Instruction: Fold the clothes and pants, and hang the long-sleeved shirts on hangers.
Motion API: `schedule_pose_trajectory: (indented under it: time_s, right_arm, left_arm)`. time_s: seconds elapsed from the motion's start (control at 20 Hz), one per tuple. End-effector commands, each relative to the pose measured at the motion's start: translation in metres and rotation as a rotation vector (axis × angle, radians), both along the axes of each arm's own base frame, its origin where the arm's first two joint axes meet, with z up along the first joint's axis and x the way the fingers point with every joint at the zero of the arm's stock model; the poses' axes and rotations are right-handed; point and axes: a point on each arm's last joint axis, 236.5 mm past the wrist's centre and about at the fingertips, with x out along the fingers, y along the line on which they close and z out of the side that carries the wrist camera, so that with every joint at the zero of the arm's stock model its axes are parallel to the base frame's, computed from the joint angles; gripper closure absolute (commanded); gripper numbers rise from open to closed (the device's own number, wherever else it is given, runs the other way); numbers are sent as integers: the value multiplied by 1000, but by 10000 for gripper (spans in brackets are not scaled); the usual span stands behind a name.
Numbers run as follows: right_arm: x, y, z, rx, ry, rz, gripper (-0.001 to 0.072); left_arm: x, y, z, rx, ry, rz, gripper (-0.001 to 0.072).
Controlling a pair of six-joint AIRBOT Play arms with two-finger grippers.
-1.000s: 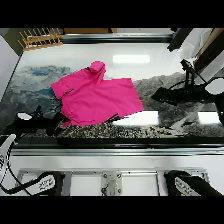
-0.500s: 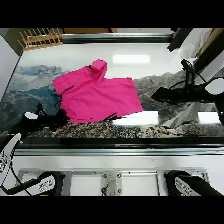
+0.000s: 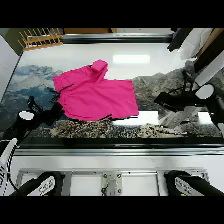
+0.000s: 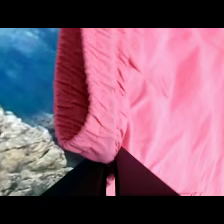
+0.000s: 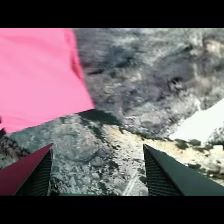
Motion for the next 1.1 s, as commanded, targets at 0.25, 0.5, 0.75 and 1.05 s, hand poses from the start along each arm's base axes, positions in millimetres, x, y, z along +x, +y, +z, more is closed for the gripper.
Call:
schedule_pose_trajectory:
  time_s: [0.25, 0.5, 0.75, 1.05]
  right_arm:
    - [15, 83, -108, 203, 140, -95, 119]
    - [33, 110, -115, 179, 40, -99, 120]
    - [44, 125, -113, 164, -33, -99, 133]
    - [65, 117, -106, 135, -132, -139, 712]
  left_arm:
    - [0, -9, 4, 51, -27, -73, 696]
    - [0, -8, 4, 53, -29, -70, 696]
    - [1, -8, 4, 53, -29, -70, 696]
    - [0, -9, 4, 50, -28, -69, 696]
